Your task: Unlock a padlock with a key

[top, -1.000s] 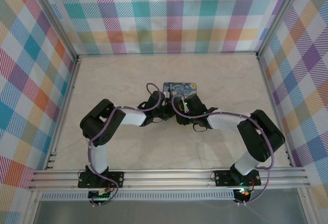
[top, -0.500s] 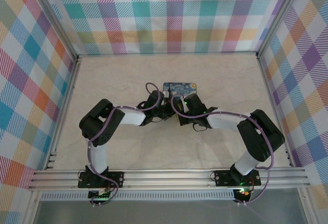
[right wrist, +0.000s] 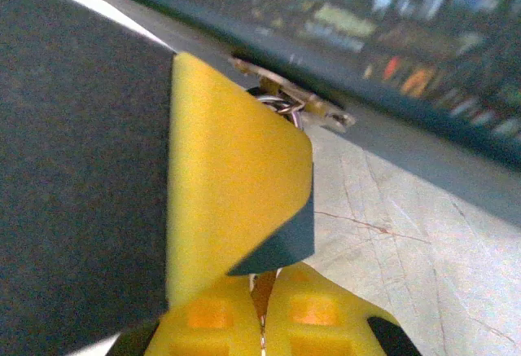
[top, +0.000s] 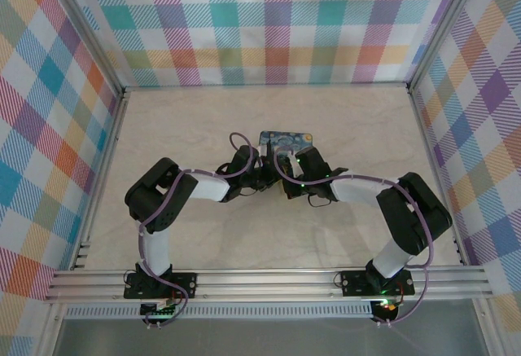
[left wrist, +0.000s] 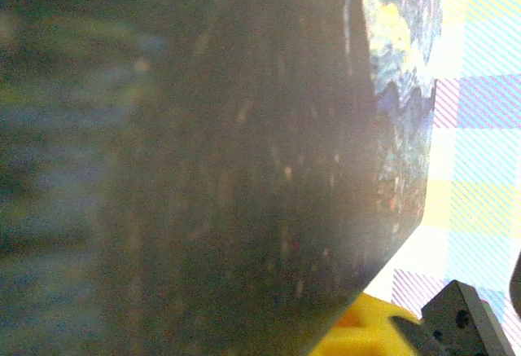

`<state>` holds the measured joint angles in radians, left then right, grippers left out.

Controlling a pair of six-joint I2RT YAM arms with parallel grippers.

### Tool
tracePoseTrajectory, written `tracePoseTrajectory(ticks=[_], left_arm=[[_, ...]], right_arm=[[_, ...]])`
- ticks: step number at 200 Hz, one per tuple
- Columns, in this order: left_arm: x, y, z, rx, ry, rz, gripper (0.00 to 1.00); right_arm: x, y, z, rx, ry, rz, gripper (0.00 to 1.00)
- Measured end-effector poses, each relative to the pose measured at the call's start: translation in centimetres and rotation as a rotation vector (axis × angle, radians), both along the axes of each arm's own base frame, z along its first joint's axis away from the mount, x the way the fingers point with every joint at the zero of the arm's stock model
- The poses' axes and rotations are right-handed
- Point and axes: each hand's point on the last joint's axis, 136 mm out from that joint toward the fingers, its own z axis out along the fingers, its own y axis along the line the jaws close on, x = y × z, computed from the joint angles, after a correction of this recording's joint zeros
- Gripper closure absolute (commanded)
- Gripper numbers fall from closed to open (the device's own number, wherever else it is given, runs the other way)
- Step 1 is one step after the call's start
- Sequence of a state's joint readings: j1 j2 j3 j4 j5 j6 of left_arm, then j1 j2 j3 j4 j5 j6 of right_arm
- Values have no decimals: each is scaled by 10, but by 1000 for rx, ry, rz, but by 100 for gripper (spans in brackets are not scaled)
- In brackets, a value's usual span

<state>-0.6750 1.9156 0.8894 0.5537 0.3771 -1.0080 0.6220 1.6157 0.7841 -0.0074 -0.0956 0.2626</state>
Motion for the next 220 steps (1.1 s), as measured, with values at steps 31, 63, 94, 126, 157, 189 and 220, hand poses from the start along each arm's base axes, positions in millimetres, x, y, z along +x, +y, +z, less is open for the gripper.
tracePoseTrajectory(ticks=[31, 63, 94, 126, 157, 189, 220], left_arm=[[-9, 11, 0, 25, 31, 11, 60], [-16, 33, 1, 62, 62, 46, 60], [-19, 64, 0, 115, 78, 120, 58], [-18, 85, 2, 147, 81, 175, 58], [-19, 85, 3, 152, 75, 160, 58], [-20, 71, 11, 125, 65, 109, 56], [-16, 51, 20, 99, 49, 64, 55]], right_arm=[[-2, 0, -1, -24, -15, 48, 100], [-5, 8, -4, -45, -12, 135, 100], [-3, 11, -7, -81, -9, 192, 100], [-2, 13, -9, -91, 0, 219, 100], [-2, 12, -7, -94, -1, 216, 100], [-3, 10, 1, -93, -11, 202, 100], [-6, 12, 8, -96, -26, 193, 100]])
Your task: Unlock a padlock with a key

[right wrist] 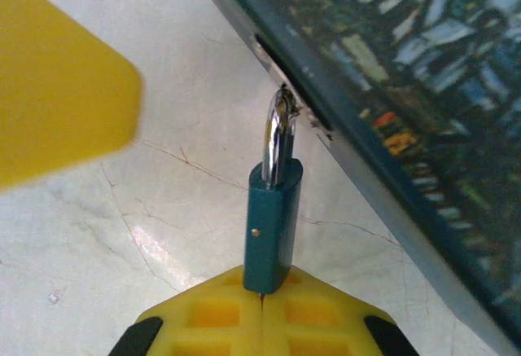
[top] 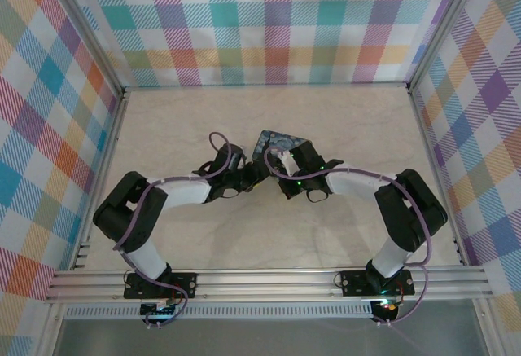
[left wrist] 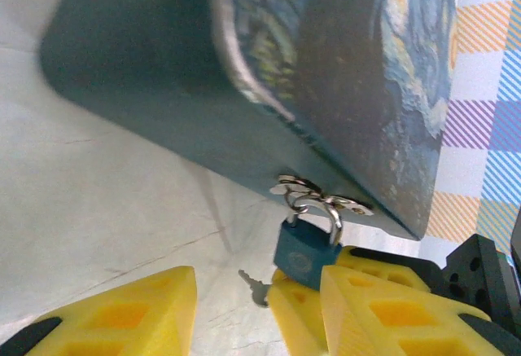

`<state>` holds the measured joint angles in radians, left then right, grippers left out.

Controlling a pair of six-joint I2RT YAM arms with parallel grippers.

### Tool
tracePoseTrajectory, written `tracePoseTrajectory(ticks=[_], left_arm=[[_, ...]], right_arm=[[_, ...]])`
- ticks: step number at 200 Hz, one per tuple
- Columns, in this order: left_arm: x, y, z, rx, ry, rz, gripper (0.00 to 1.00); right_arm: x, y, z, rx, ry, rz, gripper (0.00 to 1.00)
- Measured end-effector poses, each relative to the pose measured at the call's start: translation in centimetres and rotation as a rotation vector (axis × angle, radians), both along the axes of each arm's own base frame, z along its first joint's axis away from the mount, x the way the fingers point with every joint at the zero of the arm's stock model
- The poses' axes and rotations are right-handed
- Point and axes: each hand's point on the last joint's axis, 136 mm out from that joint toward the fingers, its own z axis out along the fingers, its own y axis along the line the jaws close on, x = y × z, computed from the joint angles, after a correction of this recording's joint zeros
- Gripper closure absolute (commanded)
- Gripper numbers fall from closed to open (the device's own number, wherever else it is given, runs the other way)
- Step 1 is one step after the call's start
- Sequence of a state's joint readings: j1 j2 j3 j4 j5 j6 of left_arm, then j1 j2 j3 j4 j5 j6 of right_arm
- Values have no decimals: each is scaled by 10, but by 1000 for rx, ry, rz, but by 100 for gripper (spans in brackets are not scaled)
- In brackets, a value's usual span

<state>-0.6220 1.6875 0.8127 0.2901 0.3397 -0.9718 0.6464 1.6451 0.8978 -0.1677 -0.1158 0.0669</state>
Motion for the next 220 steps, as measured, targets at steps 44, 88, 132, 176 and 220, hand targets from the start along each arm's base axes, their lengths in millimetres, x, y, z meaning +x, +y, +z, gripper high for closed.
tracePoseTrajectory(ticks=[44, 88, 132, 176, 220], left_arm=[[0, -20, -9, 4, 17, -41, 55], [-1, -34, -19, 16, 32, -67, 57], [1, -40, -24, 17, 37, -75, 74], [5, -45, -24, 5, 29, -77, 98], [11, -48, -24, -13, 3, -77, 100]], right_arm=[[-6, 3, -3, -21, -8, 6, 100], [-9, 3, -7, -41, -17, 6, 100], [-9, 5, -7, -70, -50, -5, 99], [-5, 1, -8, -110, -83, -27, 84], [-12, 2, 0, -80, -85, -34, 60]])
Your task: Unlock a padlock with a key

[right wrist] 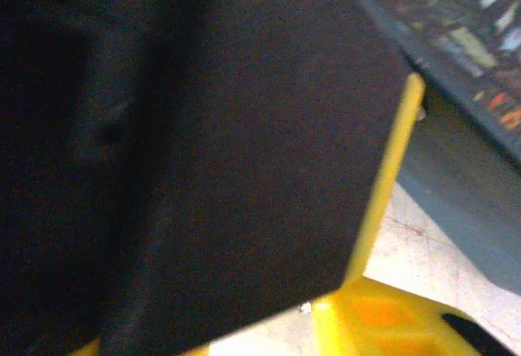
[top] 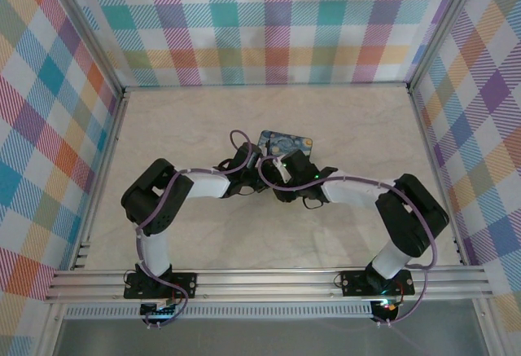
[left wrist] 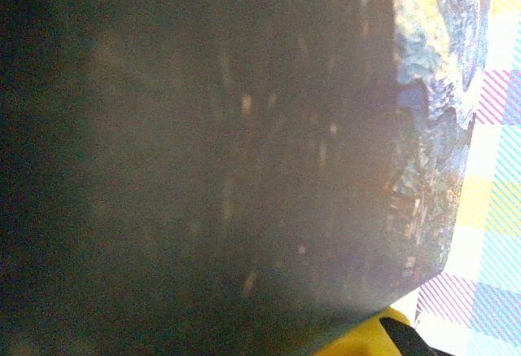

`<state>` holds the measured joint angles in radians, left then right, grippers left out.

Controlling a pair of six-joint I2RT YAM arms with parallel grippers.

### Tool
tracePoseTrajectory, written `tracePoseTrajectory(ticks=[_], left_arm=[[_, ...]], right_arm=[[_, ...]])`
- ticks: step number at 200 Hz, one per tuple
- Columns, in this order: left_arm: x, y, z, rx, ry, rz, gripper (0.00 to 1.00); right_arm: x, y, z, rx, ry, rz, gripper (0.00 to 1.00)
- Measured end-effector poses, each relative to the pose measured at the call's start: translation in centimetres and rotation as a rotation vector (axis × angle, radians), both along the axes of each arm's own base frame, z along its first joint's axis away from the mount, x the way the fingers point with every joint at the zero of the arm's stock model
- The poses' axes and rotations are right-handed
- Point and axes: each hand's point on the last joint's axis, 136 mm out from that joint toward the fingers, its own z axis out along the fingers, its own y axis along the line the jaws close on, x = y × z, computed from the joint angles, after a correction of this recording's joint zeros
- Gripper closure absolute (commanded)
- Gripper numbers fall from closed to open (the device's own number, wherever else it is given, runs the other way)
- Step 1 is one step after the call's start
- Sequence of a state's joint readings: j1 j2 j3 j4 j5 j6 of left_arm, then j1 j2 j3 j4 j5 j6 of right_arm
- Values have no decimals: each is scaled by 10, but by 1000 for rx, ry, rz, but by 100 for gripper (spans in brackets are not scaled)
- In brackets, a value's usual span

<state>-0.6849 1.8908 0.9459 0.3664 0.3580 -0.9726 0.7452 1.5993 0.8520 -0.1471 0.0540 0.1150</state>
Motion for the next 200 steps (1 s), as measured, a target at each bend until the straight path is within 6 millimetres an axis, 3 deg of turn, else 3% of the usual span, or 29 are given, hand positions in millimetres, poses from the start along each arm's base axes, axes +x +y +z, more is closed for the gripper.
tracePoseTrajectory(ticks=[56, 116, 200], left_arm=[[3, 0, 1, -34, -11, 5, 100], [2, -1, 4, -63, -4, -3, 100], [1, -1, 6, -83, -5, -13, 100]], right_arm=[[-13, -9, 25, 142, 12, -54, 62], [-19, -19, 3, 169, 75, -123, 73], [2, -19, -14, 200, 78, -173, 96]])
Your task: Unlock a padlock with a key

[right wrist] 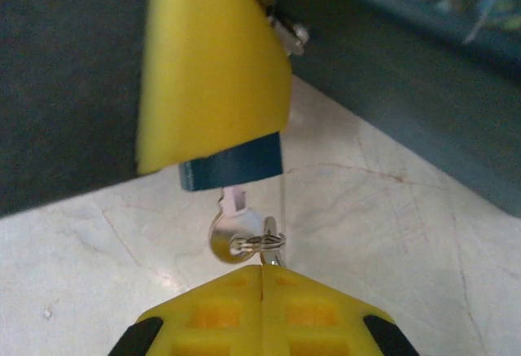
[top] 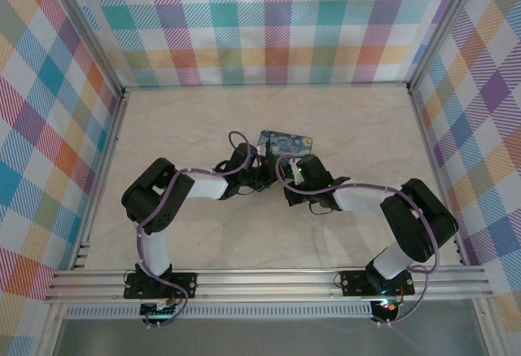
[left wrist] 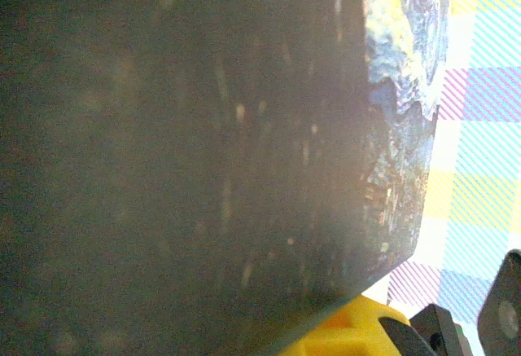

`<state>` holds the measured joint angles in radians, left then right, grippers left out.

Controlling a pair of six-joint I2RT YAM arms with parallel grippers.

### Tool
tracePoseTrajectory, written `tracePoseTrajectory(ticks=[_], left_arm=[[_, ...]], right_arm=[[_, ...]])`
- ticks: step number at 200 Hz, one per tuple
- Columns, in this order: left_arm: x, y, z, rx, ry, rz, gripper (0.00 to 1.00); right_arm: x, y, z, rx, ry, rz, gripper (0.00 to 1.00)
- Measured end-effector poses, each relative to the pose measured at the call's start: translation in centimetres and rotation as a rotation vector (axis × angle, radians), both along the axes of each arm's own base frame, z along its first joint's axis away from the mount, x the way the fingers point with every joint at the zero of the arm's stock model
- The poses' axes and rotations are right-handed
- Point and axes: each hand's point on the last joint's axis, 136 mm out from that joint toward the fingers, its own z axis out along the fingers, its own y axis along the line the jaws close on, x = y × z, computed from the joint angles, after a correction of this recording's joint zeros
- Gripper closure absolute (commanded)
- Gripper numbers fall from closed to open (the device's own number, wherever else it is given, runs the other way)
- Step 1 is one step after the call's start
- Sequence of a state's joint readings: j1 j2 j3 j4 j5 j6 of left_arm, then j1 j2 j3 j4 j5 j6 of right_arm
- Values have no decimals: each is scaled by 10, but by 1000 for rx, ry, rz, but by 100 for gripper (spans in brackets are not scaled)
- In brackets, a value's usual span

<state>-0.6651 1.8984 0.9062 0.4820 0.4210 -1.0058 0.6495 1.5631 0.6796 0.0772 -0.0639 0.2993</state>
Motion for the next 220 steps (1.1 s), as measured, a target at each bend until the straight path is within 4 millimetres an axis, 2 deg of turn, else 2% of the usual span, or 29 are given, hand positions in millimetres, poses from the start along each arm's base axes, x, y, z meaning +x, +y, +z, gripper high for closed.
tracePoseTrajectory(ticks=[136, 181, 220], left_arm=[[3, 0, 3, -40, -10, 12, 100], [3, 0, 2, -40, -10, 13, 100], [4, 2, 2, -42, -8, 11, 100]], right_arm=[[10, 8, 7, 61, 7, -3, 100], [8, 6, 7, 54, 17, -11, 81], [7, 3, 30, 74, -35, -4, 73]])
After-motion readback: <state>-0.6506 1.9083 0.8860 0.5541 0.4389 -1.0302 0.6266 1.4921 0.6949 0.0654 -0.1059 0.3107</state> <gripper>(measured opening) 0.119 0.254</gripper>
